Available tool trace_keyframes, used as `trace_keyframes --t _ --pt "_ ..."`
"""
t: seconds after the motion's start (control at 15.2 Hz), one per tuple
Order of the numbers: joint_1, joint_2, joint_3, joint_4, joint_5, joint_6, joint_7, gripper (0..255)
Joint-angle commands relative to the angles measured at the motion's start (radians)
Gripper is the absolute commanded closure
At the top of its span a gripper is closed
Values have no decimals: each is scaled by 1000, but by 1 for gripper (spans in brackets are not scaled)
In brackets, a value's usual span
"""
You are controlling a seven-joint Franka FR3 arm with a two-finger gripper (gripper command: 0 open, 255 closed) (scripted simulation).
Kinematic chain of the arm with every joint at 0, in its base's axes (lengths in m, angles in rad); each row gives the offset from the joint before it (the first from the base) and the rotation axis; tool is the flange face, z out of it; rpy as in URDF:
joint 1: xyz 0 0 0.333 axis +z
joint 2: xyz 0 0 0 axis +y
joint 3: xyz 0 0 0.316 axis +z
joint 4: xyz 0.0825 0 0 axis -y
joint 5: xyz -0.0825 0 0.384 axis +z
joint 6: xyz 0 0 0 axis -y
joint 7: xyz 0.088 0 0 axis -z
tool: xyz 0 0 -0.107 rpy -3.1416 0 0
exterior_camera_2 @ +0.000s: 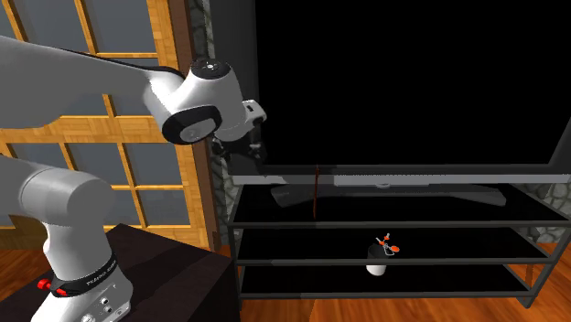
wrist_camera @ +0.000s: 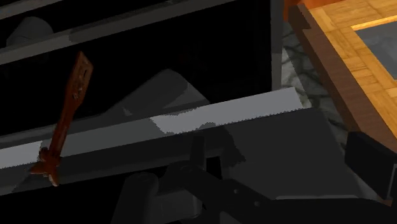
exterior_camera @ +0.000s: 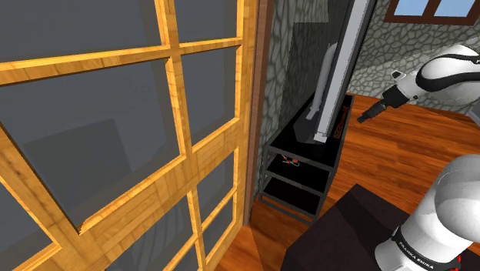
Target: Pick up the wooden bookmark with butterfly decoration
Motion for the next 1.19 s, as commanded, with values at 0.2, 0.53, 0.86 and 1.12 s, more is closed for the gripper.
trace_keyframes --t 0.2,0.53,0.86,1.12 --pt "223 -9 -327 86 42 150 -241 0" --pt "478 -138 -599 251 63 202 -436 0" --pt "681 -343 -746 471 71 170 -598 0" --pt "822 -515 -787 681 87 95 -718 0"
